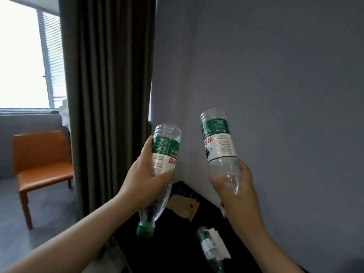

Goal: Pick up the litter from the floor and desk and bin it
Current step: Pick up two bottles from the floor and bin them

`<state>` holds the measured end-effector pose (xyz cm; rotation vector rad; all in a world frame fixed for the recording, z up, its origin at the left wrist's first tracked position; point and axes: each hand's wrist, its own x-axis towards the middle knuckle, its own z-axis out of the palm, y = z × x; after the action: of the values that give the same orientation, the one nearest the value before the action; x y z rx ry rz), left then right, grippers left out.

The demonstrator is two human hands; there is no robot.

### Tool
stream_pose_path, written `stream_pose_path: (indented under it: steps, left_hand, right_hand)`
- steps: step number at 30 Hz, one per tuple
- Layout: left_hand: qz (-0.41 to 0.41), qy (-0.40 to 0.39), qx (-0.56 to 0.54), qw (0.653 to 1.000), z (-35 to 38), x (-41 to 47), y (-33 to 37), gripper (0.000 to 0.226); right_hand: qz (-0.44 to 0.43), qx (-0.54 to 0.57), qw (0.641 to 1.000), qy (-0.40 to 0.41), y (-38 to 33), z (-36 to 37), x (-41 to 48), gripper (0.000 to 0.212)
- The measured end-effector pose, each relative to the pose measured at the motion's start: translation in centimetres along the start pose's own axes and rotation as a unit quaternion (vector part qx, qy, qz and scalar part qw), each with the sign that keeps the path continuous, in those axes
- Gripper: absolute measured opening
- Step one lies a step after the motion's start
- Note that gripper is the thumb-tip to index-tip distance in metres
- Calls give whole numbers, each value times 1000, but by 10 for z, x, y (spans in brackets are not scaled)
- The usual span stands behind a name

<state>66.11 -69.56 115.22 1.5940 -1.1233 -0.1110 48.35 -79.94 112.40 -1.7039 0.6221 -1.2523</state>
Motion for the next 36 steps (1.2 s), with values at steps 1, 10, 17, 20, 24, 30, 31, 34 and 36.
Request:
stream_pose_path:
  steps: [1, 10, 17, 20, 24, 30, 31, 34, 36]
  left_hand:
    - [16, -9, -5, 1000, 12, 3, 14, 98]
    - [142, -118, -108, 977, 106, 8, 121, 69]
    - [217, -262, -242, 909, 137, -57, 200, 79]
    - [233, -334, -296, 864, 153, -104, 226, 86]
    - [235, -428, -369, 791, 171, -179, 271, 91]
    - [270, -517, -441, 682, 158, -286, 346, 89]
    - [276, -523, -450, 669, 157, -303, 357, 89]
    - [297, -538, -471, 633, 149, -358, 392, 85]
    - [302, -546, -484, 614, 144, -397, 415, 84]
  right_hand:
    - [-9, -5, 1000, 13, -9, -17, 3, 58]
    - [-58, -109, 973, 197, -76, -142, -44, 71]
    - [-99, -224, 894, 375, -151, -195, -158, 71]
    - [-84, -279, 843, 452, -182, -206, -225, 70]
    - [-49, -352, 770, 530, -232, -207, -315, 76]
    - [-43, -422, 661, 619, -311, -203, -429, 74]
    - [-45, -433, 643, 631, -323, -205, -446, 72]
    - [-47, -463, 595, 655, -353, -214, -498, 69]
    - [-54, -470, 578, 665, -370, -222, -532, 71]
